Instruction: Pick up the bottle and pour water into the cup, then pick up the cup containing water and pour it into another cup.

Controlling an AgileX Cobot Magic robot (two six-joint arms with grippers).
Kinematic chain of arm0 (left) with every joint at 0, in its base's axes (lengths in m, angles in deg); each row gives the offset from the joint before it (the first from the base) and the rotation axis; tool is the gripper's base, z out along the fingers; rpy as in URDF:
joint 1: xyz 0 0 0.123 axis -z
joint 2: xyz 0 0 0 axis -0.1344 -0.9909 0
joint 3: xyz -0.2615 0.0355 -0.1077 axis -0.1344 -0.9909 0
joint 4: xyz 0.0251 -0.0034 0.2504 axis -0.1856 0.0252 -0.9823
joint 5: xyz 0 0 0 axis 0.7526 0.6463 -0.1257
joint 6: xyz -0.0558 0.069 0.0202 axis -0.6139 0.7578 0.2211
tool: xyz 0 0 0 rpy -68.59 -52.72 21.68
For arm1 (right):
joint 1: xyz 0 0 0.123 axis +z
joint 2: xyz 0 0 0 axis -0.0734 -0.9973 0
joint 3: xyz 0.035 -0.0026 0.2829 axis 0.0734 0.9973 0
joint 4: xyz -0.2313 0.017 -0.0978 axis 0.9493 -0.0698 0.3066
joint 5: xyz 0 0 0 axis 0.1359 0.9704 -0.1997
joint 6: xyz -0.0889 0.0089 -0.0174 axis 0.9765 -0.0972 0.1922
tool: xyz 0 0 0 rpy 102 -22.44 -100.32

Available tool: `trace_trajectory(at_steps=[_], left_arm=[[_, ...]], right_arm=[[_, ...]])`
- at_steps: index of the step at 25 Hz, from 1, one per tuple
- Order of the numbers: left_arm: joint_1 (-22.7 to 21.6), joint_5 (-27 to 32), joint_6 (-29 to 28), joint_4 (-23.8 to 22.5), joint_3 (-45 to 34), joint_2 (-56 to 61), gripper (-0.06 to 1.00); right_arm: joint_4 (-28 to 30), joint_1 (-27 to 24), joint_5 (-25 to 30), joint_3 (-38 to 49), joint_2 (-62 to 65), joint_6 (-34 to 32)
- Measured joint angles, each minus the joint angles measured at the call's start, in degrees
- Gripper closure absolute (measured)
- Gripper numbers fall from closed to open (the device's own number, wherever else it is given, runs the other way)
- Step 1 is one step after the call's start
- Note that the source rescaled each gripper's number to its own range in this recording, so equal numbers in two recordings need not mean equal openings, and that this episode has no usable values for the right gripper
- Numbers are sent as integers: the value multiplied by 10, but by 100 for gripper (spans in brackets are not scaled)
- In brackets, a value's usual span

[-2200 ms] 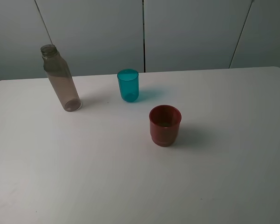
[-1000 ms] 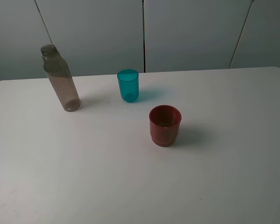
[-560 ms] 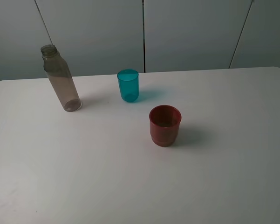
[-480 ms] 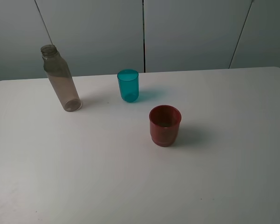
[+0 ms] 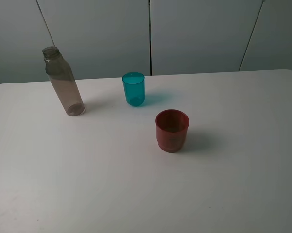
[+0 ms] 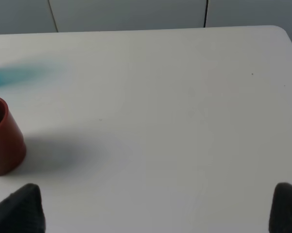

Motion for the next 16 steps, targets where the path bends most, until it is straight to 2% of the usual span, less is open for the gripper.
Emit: trace_trajectory(at_steps=[16], left_arm=[[0,0,0,0,0,0,-6]], right_arm=[[0,0,0,0,0,0]])
